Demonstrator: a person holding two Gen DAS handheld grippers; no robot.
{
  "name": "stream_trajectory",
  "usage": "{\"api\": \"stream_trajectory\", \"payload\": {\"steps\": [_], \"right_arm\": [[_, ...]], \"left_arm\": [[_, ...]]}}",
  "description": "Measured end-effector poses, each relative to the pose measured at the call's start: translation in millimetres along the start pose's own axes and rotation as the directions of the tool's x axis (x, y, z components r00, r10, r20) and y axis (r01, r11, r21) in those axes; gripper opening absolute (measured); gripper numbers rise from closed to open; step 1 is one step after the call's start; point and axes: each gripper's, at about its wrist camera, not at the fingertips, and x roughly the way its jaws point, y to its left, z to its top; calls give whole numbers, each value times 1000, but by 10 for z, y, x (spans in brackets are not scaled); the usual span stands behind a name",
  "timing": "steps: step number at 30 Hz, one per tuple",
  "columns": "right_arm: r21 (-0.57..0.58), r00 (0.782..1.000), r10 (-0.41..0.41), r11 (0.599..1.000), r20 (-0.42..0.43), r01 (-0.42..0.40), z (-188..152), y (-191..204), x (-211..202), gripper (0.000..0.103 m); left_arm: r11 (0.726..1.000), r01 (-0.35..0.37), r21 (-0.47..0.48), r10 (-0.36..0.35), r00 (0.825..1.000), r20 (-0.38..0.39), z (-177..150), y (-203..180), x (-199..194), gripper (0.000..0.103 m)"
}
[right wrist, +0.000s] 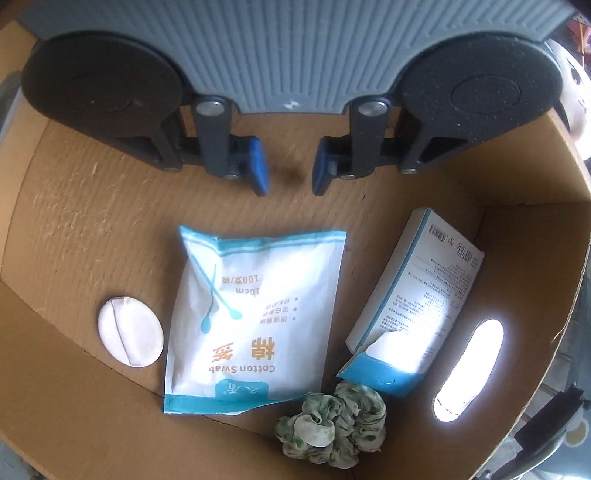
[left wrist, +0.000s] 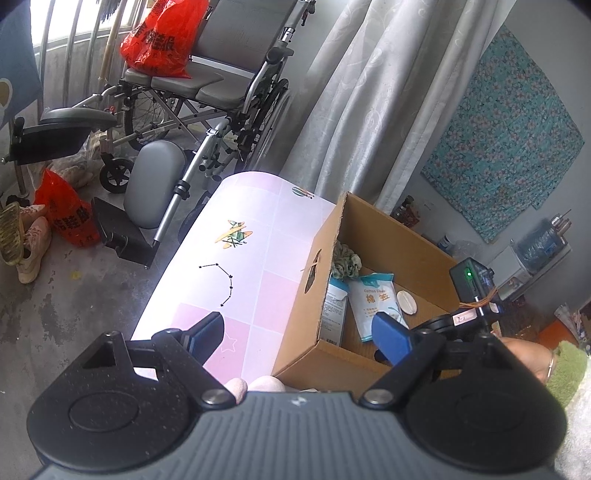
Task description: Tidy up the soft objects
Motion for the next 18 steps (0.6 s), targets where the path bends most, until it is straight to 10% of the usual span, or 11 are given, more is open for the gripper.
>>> {"api": "stream_trajectory", "payload": {"steps": [18], "right_arm": [[206,965,153,958,214,-198,191,-139,-141,12]], "left_arm": [[1000,-10,-8,10,1000,-12,-32,65,12,88]]}}
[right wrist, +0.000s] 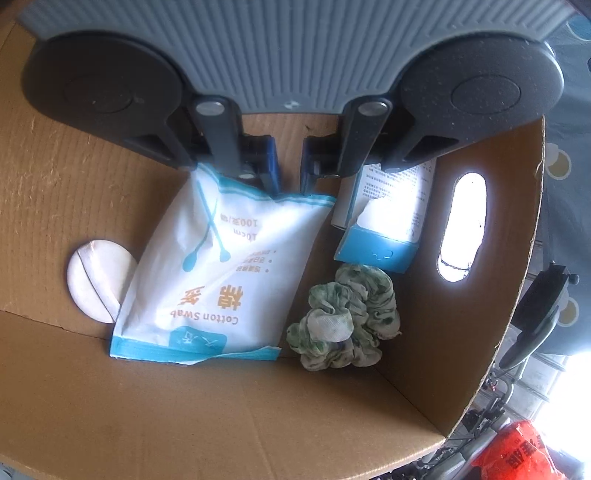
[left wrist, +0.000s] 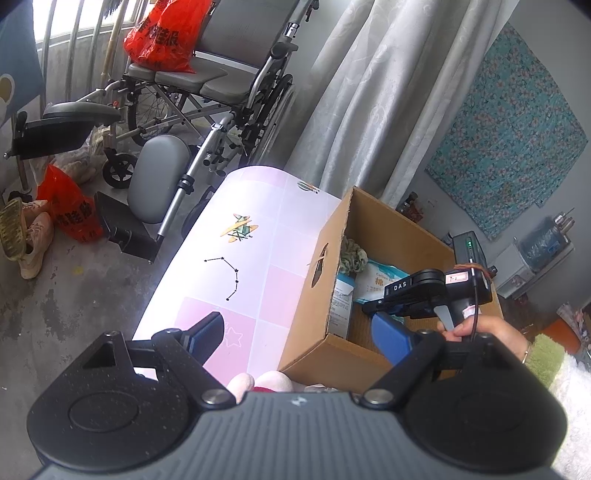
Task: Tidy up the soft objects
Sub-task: 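Withdraw both tools from the box toward the items on the table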
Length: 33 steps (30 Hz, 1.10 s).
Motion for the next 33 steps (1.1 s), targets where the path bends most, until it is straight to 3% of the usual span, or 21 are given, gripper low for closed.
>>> {"api": "stream_trajectory", "payload": {"steps": [3,6,8,10,14,16,19,20,23,29,33], "right_arm": [[-37,1000,17,999,-8,-17,50,-24,5,16],[-29,998,65,997,-26,-66,59,-20,14,32],[-49,994,109,993,-13,-110,20,14,-124,38],[-79,988,151,986,17,-149,-67,38,-412,49],[-118,967,246,964,62,-238,-268,6,-1086,52],[-146,954,287,951,84,-273,-412,-23,-1416,60],[-238,964,247,946,99,-218,-628,51,-1734,78],[-287,972,207,943,106,-170,-726,134,-1800,79],[-326,988,124,941,92,-88,-854,328,-1647,79],[-250,980,181,948,-82,-196,-947,445,-994,82],[-367,981,149,912,-126,-186,-1084,525,-997,83]], "left_arm": [[1000,-2,-2,2,1000,-4,-9,-5,4,88],[1000,-3,-4,3,1000,-4,-25,-23,-17,88],[1000,-5,-3,5,1000,1,-29,-39,-43,88],[1000,-8,0,8,1000,6,-34,-67,-88,88],[1000,-11,11,11,1000,23,-55,-163,-240,88],[1000,-13,18,12,999,34,-74,-214,-341,88],[1000,-13,28,11,998,59,-123,-290,-514,88],[999,-16,27,14,998,65,-144,-305,-565,88],[1000,-18,7,18,997,78,-229,-345,-719,88],[999,-16,-36,19,995,94,-491,-372,-982,88],[998,10,-61,-5,997,77,-698,-297,-1113,88]]}}
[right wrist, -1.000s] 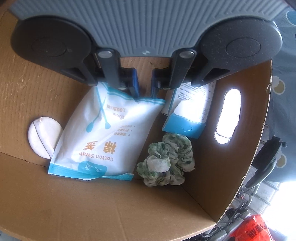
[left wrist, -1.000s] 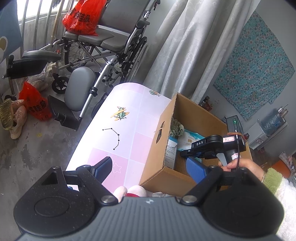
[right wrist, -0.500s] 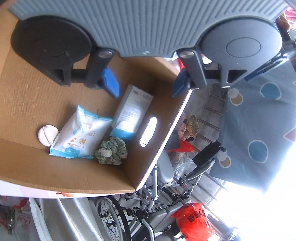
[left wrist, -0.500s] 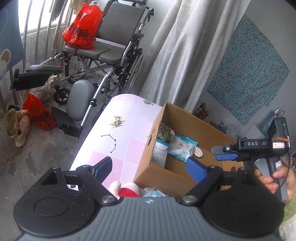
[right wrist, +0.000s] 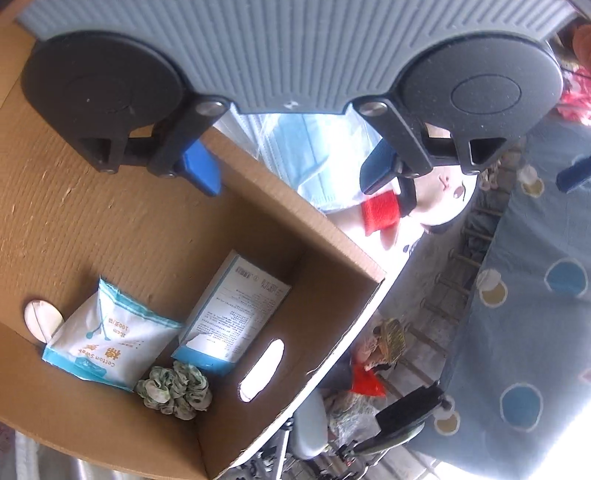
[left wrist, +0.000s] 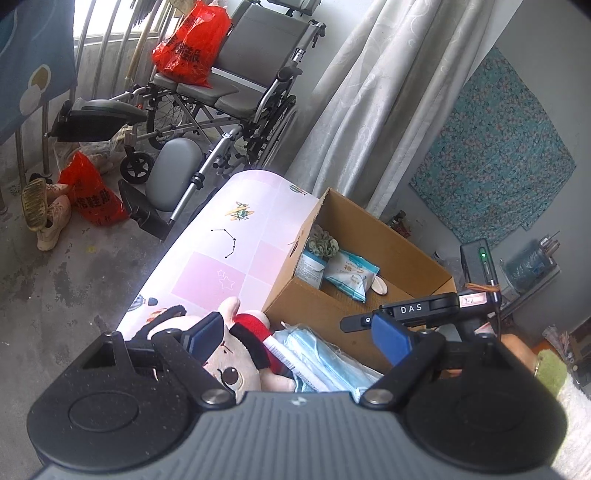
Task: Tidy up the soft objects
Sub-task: 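Withdraw both tools from the box toward the items on the table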
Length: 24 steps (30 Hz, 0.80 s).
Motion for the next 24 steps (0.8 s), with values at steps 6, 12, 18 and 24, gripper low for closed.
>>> {"api": "stream_trajectory", "payload": {"steps": [6,12,18,24], "right_arm": [[-93,998,-11,996,-55,5,-89,88,-32,84],[-49,997,-25,998,70,28,-208,54,-373,83],[2,950,46,999,308,-49,-1009,-61,-1417,83],[127,879,117,972,463,-196,-2220,-389,-2005,85]], "left_arm": [[1000,7,0,-7,999,-33,-177,83,-54,88],[1000,11,10,-10,999,-47,-298,20,-53,88],[995,100,22,-98,994,-57,-574,-179,-140,88],[979,199,53,-190,972,-136,-914,-487,-11,90]]}}
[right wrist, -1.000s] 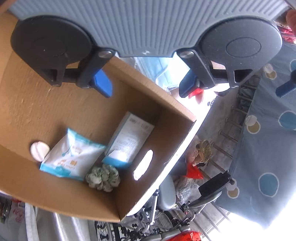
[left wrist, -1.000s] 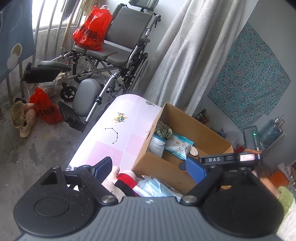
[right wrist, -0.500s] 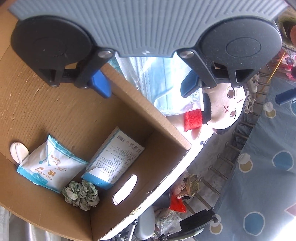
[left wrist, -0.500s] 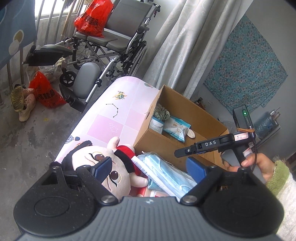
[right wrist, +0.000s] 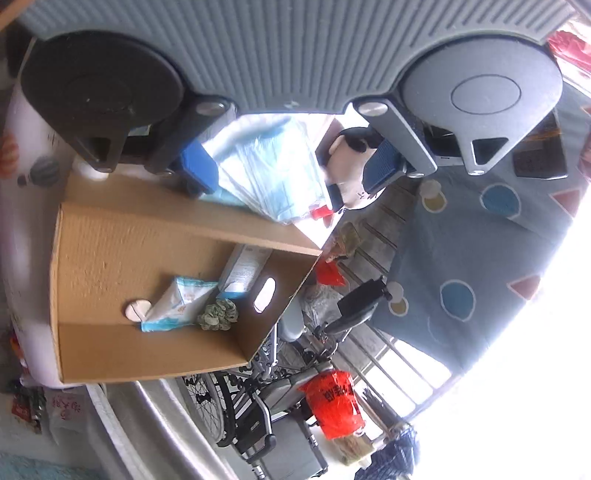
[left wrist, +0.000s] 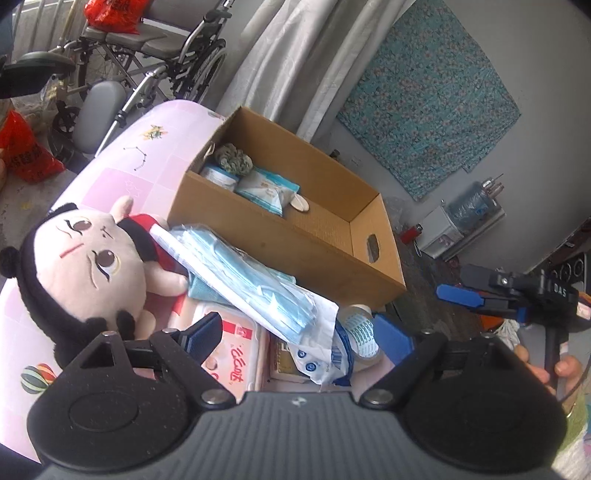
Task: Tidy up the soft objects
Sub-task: 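Withdraw both tools from the box toward the items on the table, then grasp the light blue face mask stack with the left tool while the right tool grasps the blue-and-white bag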
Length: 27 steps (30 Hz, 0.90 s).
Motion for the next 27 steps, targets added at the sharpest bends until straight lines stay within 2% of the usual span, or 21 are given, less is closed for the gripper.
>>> {"api": "stream_trajectory", "payload": {"steps": [2,5,7,9,10,12,13,14,15,16,17,21,23,27], "right_arm": [[82,999,13,997,33,-16,-306,-175,-124,85],[212,995,15,977,95,-35,-719,-453,-131,85],[298,992,19,953,122,-55,-920,-620,-58,85],[345,991,8,937,135,-54,-1037,-725,33,85],[350,992,-7,936,129,-39,-1069,-746,75,85],[349,993,-18,937,115,-23,-1090,-767,150,85],[349,994,-10,937,107,-28,-1098,-777,196,85],[350,994,-3,936,105,-34,-1098,-787,219,85],[350,995,0,936,103,-36,-1087,-799,246,85],[347,995,-3,937,102,-33,-1075,-808,261,85],[345,995,-9,938,104,-28,-1057,-810,274,85],[345,994,-18,938,103,-19,-1030,-869,297,85],[346,995,-27,938,100,-9,-1025,-899,301,85],[329,994,-61,944,87,29,-1015,-892,340,85]], "left_arm": [[1000,16,-18,-16,999,-45,-82,-53,191,90],[997,-3,-80,-3,997,-79,-158,-40,508,89],[991,-5,-137,-8,996,-94,-168,13,701,87],[979,-12,-202,-10,994,-106,-144,85,881,81],[972,-14,-233,-13,993,-114,-125,130,965,78],[959,-23,-284,-12,993,-120,-100,217,1107,63],[951,-33,-309,-8,991,-131,-75,256,1183,59],[944,-35,-327,-12,990,-139,-63,288,1252,50],[938,-37,-344,-14,989,-144,-58,314,1300,35],[934,-40,-354,-13,989,-147,-55,334,1336,24],[933,-42,-357,-12,989,-147,-59,344,1379,19],[936,-48,-350,-2,990,-141,-83,350,1408,12],[948,-65,-313,21,990,-141,-90,319,1356,11],[960,-67,-271,24,987,-162,-116,318,1179,9]]}}
